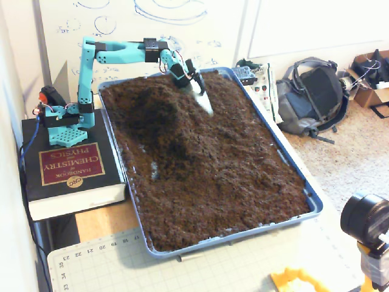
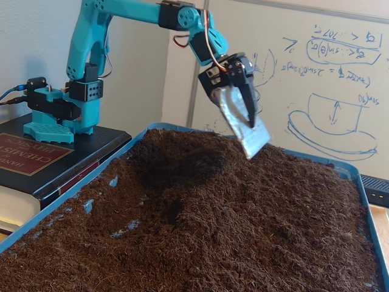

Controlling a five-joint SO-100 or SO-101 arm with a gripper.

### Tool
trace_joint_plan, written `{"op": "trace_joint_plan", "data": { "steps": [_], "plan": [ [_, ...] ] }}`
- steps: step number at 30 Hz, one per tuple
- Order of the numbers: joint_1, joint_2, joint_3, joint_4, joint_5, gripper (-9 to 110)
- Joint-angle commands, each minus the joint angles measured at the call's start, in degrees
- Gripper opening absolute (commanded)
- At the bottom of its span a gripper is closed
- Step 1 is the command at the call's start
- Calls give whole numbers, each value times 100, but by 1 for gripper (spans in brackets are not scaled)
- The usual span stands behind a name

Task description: Build a berm.

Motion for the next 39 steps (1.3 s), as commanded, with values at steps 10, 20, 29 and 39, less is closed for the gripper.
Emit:
{"op": "trace_joint_plan", "data": {
  "steps": [10, 20, 29, 39],
  "plan": [
    [-1257, -62, 404, -1310, 1608, 1],
    [-1793, -694, 352, -1354, 1468, 1],
    [-1969, -1740, -316, -2479, 1441, 1],
    [-1960, -2531, -1397, -2408, 1450, 1]
  ]
}}
